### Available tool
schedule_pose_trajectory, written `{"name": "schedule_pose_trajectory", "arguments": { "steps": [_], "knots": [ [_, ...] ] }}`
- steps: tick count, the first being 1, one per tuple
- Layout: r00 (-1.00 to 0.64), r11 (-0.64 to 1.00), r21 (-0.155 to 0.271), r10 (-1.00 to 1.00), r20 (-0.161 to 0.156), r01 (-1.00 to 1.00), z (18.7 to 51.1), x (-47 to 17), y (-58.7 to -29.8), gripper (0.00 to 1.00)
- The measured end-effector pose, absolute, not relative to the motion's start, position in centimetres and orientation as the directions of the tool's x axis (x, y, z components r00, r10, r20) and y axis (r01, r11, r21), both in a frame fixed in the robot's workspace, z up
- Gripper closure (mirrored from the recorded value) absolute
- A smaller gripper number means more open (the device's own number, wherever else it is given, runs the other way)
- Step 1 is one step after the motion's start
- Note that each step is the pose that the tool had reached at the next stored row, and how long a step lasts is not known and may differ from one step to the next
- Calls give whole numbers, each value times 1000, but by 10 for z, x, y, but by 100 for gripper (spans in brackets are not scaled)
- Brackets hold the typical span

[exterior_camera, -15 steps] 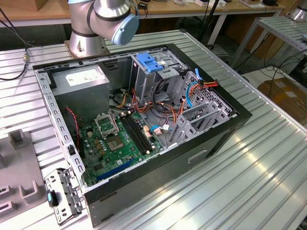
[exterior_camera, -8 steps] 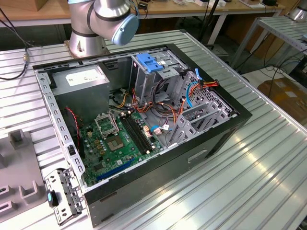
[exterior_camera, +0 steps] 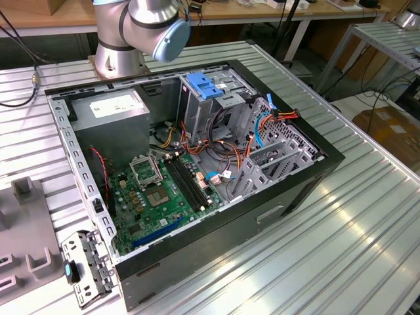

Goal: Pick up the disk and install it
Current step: 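Pick up the disk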

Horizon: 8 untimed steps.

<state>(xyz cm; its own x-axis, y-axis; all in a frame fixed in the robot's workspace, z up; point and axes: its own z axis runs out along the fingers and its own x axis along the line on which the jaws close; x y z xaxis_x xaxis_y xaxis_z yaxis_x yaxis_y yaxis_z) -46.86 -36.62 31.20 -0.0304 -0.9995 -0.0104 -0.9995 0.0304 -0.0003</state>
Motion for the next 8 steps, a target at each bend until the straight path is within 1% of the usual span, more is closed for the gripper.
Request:
{"name": "schedule_pose_trajectory", "arguments": {
  "steps": [8],
  "knots": [
    [-30, 30, 0, -999, -9, -1000, 326, -469, -366, 63]
  ]
}}
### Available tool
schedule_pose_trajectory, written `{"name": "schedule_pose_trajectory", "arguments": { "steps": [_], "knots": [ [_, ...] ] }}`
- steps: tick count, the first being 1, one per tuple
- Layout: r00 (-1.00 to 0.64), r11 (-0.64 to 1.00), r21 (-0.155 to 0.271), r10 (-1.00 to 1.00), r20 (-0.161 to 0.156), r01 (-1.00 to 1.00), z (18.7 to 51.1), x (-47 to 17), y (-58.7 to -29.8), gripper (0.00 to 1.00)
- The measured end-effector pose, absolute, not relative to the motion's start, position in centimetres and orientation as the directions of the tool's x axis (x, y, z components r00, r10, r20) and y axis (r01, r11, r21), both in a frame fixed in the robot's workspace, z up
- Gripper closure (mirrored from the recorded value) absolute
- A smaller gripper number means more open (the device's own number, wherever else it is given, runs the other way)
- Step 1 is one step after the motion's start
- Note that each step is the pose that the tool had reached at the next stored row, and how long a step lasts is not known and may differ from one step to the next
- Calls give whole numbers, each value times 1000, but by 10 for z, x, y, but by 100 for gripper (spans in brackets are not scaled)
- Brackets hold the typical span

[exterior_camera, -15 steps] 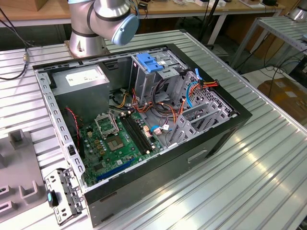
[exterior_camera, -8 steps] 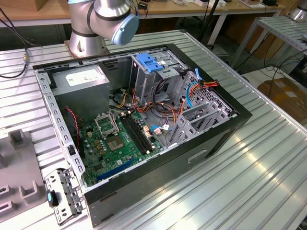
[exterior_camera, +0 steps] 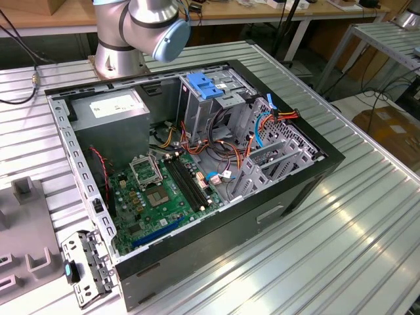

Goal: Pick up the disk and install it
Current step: 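Pick up the disk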

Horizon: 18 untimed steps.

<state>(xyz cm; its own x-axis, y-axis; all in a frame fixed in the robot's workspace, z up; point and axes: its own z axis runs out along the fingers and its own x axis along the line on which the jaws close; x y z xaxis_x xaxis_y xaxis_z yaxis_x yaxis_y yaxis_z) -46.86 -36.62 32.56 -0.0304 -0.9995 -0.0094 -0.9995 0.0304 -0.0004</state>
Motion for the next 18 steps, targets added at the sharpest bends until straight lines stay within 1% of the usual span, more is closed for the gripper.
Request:
{"name": "schedule_pose_trajectory", "arguments": {
  "steps": [7, 18],
  "knots": [
    [-30, 30, 0, -1000, -8, -1000, 342, -469, -366, 63],
    [-30, 30, 0, -1000, -8, -1000, 343, -469, -366, 63]
  ]
}}
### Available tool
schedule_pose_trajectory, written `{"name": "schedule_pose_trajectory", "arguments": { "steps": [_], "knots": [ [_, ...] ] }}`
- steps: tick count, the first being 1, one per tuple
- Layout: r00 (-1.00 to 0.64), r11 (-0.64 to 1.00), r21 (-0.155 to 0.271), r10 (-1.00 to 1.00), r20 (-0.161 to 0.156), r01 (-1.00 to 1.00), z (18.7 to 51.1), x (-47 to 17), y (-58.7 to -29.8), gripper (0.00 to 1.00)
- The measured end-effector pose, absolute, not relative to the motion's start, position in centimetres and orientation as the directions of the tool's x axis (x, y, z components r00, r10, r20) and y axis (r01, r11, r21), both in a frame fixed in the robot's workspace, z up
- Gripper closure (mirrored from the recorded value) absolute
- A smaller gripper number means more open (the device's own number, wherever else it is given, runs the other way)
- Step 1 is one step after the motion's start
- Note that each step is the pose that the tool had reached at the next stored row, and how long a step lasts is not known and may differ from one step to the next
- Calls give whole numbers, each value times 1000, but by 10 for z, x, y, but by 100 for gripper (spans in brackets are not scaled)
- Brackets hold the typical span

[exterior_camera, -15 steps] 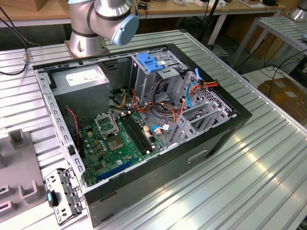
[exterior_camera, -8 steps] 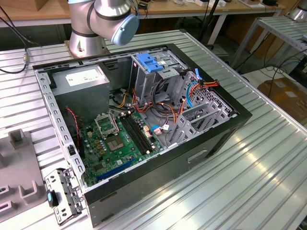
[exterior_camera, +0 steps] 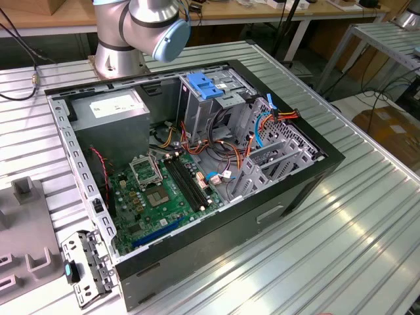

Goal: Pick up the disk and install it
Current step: 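Pick up the disk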

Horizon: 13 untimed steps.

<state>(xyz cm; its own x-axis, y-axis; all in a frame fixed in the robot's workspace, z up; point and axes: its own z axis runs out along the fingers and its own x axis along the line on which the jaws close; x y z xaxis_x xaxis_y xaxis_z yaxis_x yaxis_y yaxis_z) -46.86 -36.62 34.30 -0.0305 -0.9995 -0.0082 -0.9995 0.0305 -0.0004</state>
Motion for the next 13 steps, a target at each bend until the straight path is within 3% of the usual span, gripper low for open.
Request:
{"name": "schedule_pose_trajectory", "arguments": {
  "steps": [13],
  "knots": [
    [-30, 30, 0, -1000, -8, -1000, 352, -469, -366, 63]
  ]
}}
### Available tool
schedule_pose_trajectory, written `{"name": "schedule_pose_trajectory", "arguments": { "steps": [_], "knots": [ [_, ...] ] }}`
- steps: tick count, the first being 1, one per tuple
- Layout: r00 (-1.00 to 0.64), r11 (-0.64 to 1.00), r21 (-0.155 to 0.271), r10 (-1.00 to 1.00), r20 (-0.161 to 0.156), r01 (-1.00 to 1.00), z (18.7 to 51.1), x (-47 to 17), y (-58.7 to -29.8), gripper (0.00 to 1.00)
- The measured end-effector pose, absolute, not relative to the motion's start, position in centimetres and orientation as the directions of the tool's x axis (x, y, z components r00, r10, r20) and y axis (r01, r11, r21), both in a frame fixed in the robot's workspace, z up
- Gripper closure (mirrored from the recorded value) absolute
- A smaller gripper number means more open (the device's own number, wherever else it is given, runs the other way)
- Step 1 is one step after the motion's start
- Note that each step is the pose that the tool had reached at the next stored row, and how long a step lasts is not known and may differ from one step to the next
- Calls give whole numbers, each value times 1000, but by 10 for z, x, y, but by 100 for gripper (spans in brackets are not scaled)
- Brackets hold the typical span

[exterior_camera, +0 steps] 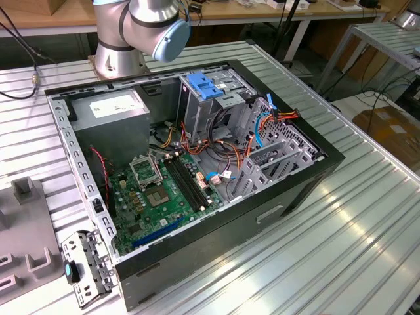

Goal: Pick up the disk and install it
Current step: 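Pick up the disk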

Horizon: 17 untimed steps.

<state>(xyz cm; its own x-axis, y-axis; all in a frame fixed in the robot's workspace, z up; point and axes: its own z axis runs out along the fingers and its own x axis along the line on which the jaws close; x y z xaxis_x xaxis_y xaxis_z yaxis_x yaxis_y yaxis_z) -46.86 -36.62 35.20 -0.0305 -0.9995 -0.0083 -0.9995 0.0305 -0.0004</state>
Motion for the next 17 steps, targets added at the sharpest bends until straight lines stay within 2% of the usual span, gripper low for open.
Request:
{"name": "schedule_pose_trajectory", "arguments": {
  "steps": [17],
  "knots": [
    [-30, 30, 0, -1000, -8, -1000, 358, -469, -366, 63]
  ]
}}
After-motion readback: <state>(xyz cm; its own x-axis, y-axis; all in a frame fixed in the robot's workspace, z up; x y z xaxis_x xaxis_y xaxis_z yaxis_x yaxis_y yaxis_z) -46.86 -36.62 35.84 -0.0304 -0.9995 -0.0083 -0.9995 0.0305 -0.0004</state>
